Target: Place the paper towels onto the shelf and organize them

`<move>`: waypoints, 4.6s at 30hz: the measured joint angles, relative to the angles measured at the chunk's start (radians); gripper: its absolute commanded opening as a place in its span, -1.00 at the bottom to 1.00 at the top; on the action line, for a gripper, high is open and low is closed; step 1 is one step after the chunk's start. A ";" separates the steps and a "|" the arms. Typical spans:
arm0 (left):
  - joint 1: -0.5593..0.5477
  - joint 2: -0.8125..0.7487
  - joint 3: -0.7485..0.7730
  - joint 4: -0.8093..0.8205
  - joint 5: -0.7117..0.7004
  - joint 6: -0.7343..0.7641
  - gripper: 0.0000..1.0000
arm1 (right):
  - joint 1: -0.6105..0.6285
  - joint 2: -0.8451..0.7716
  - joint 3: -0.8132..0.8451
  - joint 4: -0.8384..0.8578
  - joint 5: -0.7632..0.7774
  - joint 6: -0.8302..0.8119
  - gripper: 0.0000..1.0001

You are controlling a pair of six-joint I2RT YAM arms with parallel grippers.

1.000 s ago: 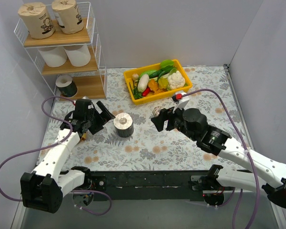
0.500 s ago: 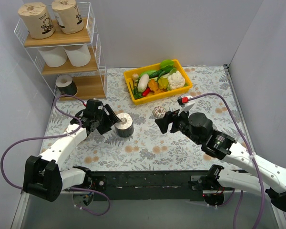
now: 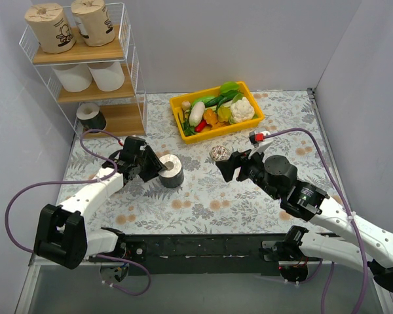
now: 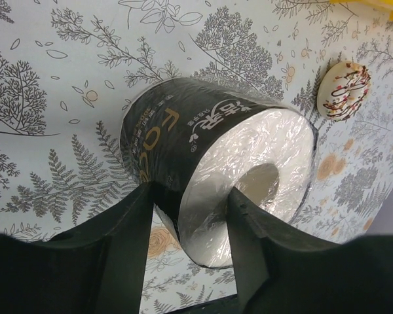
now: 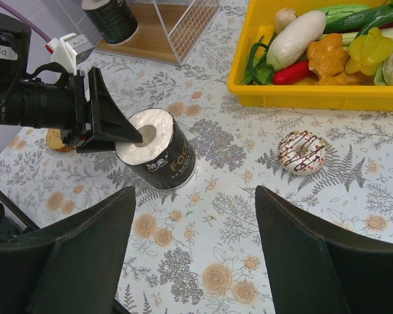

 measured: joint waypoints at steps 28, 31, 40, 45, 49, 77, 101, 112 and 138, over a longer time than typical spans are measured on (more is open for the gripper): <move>0.521 0.000 0.188 -0.126 -0.053 0.061 -0.53 | 0.000 -0.178 -0.015 -0.036 0.031 -0.004 0.61; 0.598 0.044 0.203 -0.078 -0.015 0.034 -0.48 | 0.000 -0.195 -0.017 -0.056 0.028 -0.003 0.61; 0.622 0.175 0.255 0.092 0.001 -0.077 -0.47 | 0.000 -0.234 -0.017 -0.095 0.024 0.002 0.61; 0.621 0.308 0.346 0.152 0.008 -0.129 -0.47 | 0.000 -0.252 -0.006 -0.130 0.021 0.003 0.61; 0.615 0.389 0.383 0.191 0.006 -0.162 -0.46 | 0.000 -0.247 0.015 -0.147 0.027 -0.003 0.61; 0.502 0.584 0.531 0.320 -0.190 -0.289 0.22 | 0.000 -0.216 0.000 -0.100 0.024 -0.032 0.64; 0.499 0.104 0.280 0.184 -0.146 -0.297 0.96 | 0.000 -0.254 0.201 -0.437 0.093 0.002 0.97; 0.436 -0.108 0.318 0.063 0.035 -0.034 0.96 | 0.000 -0.328 0.262 -0.565 0.148 0.062 0.97; -0.272 -0.443 0.177 0.330 0.452 0.250 0.96 | 0.000 -0.382 0.213 -0.472 0.020 0.118 0.97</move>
